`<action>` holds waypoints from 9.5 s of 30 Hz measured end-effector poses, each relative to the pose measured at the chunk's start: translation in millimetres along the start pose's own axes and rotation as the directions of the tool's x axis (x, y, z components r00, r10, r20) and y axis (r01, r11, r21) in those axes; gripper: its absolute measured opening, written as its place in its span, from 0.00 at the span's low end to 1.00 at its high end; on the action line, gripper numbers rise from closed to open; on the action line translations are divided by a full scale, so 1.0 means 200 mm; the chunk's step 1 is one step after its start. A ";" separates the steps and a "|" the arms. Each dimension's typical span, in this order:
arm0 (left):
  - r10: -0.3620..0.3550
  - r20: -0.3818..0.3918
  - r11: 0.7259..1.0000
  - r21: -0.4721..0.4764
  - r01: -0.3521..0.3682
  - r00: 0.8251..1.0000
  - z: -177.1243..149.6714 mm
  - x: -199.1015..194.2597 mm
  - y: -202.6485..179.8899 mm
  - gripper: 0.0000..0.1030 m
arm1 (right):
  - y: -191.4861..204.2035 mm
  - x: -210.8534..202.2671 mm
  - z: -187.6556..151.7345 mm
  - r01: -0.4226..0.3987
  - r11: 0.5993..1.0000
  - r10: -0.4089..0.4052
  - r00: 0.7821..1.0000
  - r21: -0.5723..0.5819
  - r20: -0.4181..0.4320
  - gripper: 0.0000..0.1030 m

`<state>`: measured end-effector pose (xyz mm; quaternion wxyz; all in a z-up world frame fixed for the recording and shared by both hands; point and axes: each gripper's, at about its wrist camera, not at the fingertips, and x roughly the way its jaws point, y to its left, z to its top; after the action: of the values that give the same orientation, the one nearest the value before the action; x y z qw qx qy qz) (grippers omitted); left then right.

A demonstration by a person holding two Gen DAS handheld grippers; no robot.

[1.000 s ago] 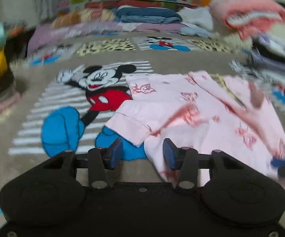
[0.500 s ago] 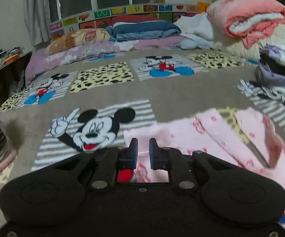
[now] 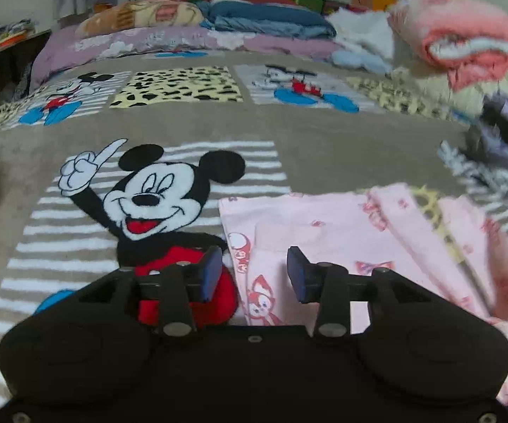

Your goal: Fold clothes

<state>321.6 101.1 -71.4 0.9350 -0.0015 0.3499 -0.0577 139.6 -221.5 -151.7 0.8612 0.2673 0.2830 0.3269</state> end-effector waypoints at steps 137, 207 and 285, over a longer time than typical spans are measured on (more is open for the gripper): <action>0.082 0.090 0.717 -0.697 0.004 0.993 -0.91 -0.82 0.79 0.04 | 1.13 0.55 -0.43 -0.197 0.301 -0.339 0.892 -0.933 -0.298 0.09; -0.006 0.310 0.550 -0.793 0.262 0.951 -0.77 -0.69 1.07 0.55 | 1.10 0.84 -0.37 -0.026 0.835 -0.135 0.959 -0.550 -0.250 0.82; -0.458 0.254 0.751 -0.402 0.524 0.852 -0.51 -0.49 -0.10 0.65 | -0.32 0.06 0.71 0.486 0.852 -0.522 0.818 0.195 0.241 0.07</action>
<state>179.4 95.6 -84.0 0.8814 -0.3175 0.2741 -0.2173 267.6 -293.1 -96.9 0.9300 0.2803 0.2362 0.0270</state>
